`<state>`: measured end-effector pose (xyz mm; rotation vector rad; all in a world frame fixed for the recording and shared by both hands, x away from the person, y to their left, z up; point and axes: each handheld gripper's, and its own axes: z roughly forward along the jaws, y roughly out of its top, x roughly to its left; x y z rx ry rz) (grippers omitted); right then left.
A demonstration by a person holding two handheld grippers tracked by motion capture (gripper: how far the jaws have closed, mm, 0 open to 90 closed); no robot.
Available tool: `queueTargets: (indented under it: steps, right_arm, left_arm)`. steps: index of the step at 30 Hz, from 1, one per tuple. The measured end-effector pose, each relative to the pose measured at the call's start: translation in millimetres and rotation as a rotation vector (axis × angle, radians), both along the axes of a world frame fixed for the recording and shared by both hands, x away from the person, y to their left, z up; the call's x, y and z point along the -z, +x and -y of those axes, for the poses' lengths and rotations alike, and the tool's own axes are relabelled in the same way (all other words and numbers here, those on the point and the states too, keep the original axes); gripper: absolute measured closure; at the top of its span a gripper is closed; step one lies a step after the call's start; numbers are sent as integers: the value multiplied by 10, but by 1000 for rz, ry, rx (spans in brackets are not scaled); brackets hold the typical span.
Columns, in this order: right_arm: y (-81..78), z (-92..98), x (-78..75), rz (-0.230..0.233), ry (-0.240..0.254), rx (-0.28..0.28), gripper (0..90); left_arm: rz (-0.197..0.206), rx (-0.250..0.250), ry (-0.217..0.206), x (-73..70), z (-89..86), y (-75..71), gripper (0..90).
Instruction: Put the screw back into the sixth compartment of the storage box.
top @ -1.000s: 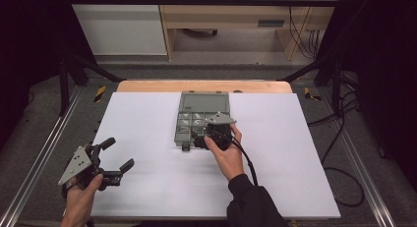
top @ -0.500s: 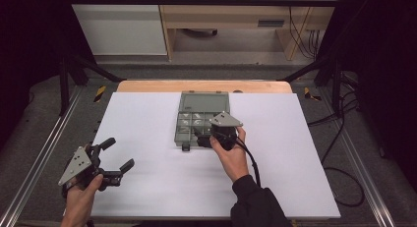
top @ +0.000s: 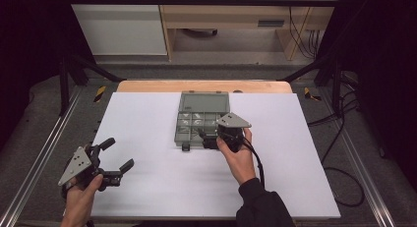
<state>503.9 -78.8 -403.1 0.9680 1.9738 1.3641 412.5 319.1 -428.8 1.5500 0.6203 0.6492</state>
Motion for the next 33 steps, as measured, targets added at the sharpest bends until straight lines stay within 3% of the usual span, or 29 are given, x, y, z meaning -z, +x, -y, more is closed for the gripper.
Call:
queueTargets:
  steps: [9, 13, 23, 28, 33]
  right_arm:
    - [-67, 161, -67, 9, 30, 8, 86]
    - [-91, 242, -81, 55, 36, 29, 103]
    - [-155, 450, -79, 83, 66, 47, 111]
    - [-195, 540, -83, 69, 81, 46, 128]
    - [-238, 631, -76, 84, 88, 38, 85]
  left_arm:
    - [-2, 0, 6, 10, 7, 1, 12]
    - [-4, 0, 6, 11, 5, -10, 12]
    - [-5, 1, 10, 13, 8, -8, 12]
    - [-7, 3, 13, 15, 15, -4, 11]
    - [-5, 2, 15, 16, 13, -4, 11]
